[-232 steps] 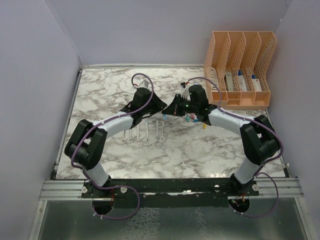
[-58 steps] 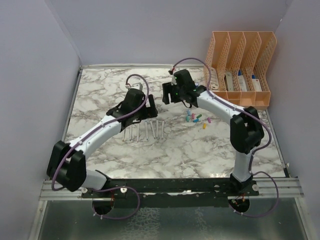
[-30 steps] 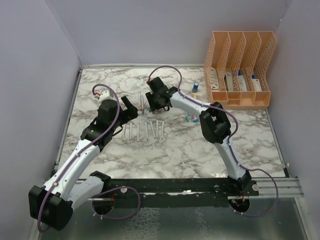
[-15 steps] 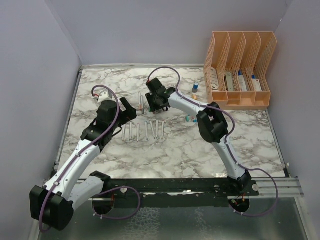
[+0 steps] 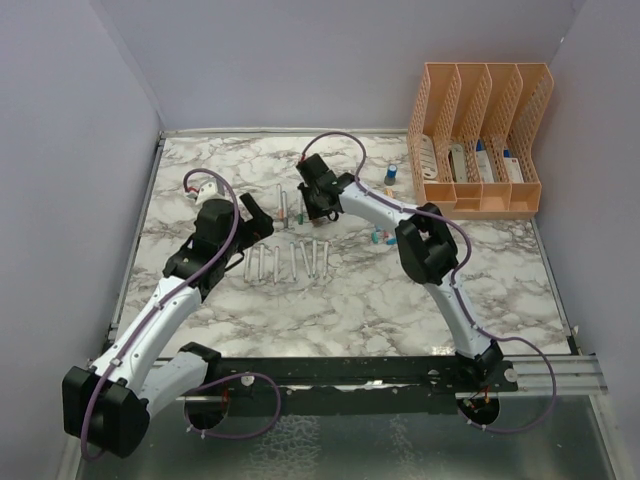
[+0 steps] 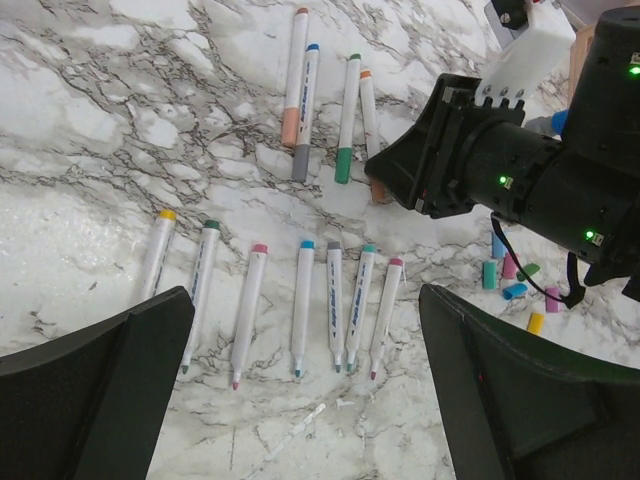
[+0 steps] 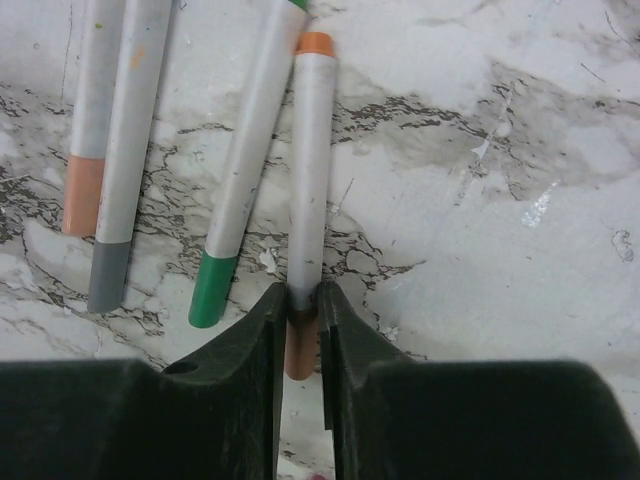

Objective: Open the pen caps

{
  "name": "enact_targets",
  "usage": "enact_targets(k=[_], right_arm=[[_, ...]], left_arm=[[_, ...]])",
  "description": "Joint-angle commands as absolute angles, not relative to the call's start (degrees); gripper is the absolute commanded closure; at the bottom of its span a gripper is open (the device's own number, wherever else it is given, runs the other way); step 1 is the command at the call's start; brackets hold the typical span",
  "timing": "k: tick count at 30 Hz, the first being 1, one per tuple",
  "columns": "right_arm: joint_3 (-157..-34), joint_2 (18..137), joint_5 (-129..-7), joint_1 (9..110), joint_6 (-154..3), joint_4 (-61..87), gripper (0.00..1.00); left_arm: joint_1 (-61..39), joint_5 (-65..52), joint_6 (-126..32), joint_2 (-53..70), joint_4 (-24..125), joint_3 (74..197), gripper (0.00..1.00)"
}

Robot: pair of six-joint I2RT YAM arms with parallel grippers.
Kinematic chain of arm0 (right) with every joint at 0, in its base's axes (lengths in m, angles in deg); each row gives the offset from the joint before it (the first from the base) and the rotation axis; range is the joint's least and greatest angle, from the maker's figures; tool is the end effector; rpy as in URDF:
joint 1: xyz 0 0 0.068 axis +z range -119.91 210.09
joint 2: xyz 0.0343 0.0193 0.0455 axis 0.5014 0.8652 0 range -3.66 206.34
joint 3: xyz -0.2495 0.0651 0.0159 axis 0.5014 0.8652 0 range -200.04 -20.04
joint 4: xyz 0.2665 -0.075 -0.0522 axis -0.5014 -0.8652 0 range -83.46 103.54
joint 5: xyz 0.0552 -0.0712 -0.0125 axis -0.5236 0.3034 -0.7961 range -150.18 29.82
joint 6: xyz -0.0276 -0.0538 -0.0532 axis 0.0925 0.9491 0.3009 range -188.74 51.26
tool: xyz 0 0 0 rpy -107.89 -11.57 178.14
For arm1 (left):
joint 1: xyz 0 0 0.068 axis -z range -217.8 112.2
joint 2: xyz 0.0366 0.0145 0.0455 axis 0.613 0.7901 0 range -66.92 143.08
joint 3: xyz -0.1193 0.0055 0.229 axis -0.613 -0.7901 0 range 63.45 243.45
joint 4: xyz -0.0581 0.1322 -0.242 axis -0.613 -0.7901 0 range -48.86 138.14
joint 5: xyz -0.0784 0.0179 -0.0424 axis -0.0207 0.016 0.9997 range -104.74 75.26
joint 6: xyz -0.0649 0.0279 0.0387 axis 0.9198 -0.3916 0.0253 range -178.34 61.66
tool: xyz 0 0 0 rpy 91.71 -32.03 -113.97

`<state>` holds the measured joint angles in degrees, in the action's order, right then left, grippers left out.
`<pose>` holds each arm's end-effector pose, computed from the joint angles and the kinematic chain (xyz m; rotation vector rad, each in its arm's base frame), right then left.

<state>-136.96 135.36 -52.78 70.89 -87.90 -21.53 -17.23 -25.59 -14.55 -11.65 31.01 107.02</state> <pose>0.4261 0.3559 0.1119 -0.4347 2.5363 0.2346 0.2632 -0.0848 0.2541 -0.5375 2.0315 -0.4919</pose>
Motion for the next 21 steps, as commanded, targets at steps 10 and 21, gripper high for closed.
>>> enact_targets(k=[10, 21], right_arm=[[-116.7, 124.6, -56.3, 65.6, -90.1, -12.2, 0.99], [-102.1, 108.8, -64.9, 65.3, -87.5, -1.2, 0.99]], left_arm=[[-17.8, -14.4, -10.5, -1.1, 43.6, 106.7, 0.02], [-17.2, -5.5, -7.4, 14.9, 54.6, 113.1, 0.15]])
